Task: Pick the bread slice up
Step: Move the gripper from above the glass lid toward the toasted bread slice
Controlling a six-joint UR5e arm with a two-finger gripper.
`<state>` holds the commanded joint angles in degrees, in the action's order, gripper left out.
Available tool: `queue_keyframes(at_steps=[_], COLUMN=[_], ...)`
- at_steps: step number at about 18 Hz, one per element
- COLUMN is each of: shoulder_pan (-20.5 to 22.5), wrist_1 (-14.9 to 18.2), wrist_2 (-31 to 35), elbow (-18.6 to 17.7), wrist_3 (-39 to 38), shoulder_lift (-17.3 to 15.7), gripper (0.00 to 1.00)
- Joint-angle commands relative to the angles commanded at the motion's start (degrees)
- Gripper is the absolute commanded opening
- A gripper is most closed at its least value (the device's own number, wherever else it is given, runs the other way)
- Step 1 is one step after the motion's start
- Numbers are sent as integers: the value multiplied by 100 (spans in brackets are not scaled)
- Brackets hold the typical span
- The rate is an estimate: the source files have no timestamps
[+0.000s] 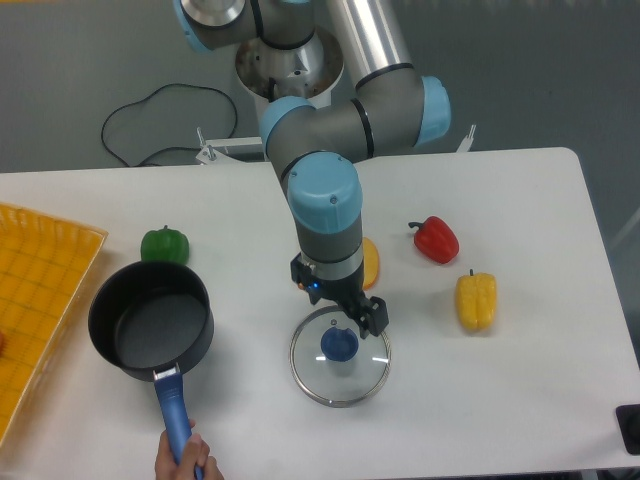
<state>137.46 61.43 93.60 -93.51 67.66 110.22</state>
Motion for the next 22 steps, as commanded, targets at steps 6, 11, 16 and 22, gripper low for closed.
queue_keyframes(at_steps=[6, 11, 16, 22], shoulder_pan=[-149, -229, -202, -237], wrist_1=[53, 0, -9, -35], wrist_2=[96, 54, -448, -44], elbow=[-395, -755, -976, -1187], wrist_3=[55, 28, 20, 19], shoulder_lift=[25, -1, -18, 26], gripper=[100, 100, 100, 100])
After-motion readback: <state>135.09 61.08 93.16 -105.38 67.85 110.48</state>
